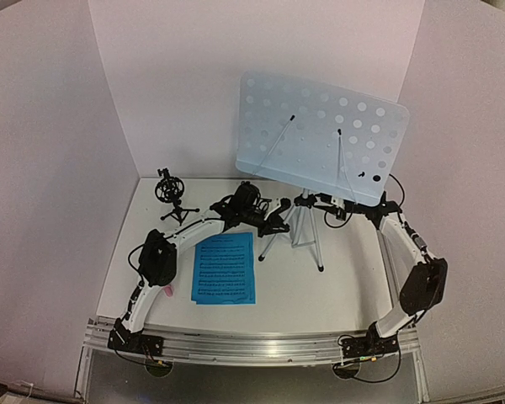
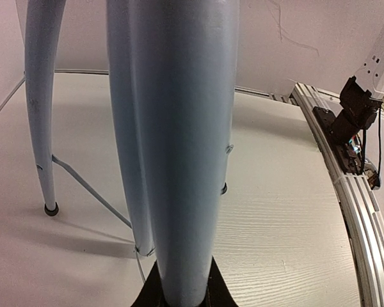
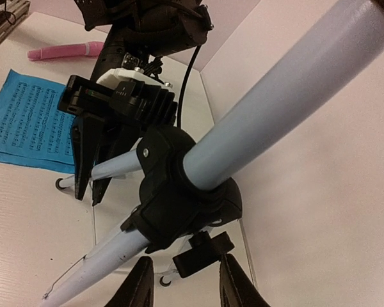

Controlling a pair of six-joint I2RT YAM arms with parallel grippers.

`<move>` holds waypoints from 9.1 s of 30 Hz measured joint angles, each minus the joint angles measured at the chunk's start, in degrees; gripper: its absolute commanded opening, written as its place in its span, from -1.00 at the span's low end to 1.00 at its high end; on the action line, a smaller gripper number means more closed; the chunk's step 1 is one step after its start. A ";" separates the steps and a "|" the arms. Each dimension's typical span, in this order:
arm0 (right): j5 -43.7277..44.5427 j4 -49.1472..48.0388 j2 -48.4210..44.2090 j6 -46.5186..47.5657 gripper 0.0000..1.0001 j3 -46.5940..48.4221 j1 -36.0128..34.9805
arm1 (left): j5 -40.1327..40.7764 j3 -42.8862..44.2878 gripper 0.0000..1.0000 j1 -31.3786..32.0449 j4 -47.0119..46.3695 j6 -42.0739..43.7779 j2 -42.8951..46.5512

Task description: Set up the instrument practice props

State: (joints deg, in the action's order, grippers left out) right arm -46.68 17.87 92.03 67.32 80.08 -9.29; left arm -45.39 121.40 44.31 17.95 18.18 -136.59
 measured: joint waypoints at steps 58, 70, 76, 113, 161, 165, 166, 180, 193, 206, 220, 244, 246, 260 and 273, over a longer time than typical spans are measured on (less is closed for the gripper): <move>-8.91 4.10 6.00 -15.02 -0.97 6.71 1.61 | 0.72 0.43 -1.00 -0.24 1.59 0.74 0.14; -9.32 5.40 4.49 -19.65 -0.66 5.52 2.07 | 3.98 0.51 -1.00 0.00 3.03 2.31 0.80; -7.02 5.41 2.07 -20.93 -0.54 3.06 1.79 | 5.44 0.51 -1.00 0.17 1.49 1.19 0.76; 19.30 -11.27 -7.46 -48.21 0.09 -19.98 -5.54 | 10.99 -12.12 -1.00 1.33 -17.06 -4.80 4.67; 23.83 -7.25 -1.93 -50.43 0.39 -14.54 -5.76 | 9.26 -9.88 0.18 0.39 -3.89 -7.16 6.06; 24.43 -6.11 -6.35 -53.82 0.45 -14.56 -5.88 | 7.11 -11.89 0.23 -0.38 -1.32 -6.00 10.76; 24.74 -5.88 -7.65 -54.76 0.46 -14.56 -5.98 | 6.69 -12.46 0.23 -0.66 -0.74 -5.82 12.21; 35.74 6.68 -16.56 -71.89 0.46 -14.58 -15.17 | 5.62 -39.78 0.40 -5.61 13.54 7.48 40.44; 44.71 17.23 -18.46 -86.34 0.39 -15.47 -24.88 | 13.64 -64.62 0.42 -10.90 19.61 18.67 57.38; 48.33 14.74 10.94 -103.13 0.27 -2.08 -45.50 | 19.91 -67.46 0.18 -21.66 27.18 13.80 54.24; 51.18 8.43 24.84 -112.90 0.31 6.17 -46.14 | 18.16 -72.81 0.47 -21.77 14.14 -43.14 56.16; 52.64 -0.74 31.80 -116.74 0.30 6.37 -46.15 | 6.86 -94.18 -0.62 -20.90 -13.55 -68.03 51.75; 52.95 -0.80 31.80 -116.83 0.30 6.36 -46.15 | 6.86 -93.50 -0.75 -21.39 -12.69 -66.76 50.59; 51.74 -1.61 31.16 -114.76 0.68 5.21 -46.13 | 8.07 -87.59 -1.00 -22.75 -1.67 -62.61 50.83; 44.92 -2.06 18.13 -116.76 0.81 1.24 -45.57 | 6.42 -80.34 -1.00 -22.75 4.71 -59.50 60.20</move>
State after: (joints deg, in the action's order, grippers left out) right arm -1.76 15.81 110.16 -49.44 81.32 -54.85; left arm -38.97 41.06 21.56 22.66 -41.32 -76.39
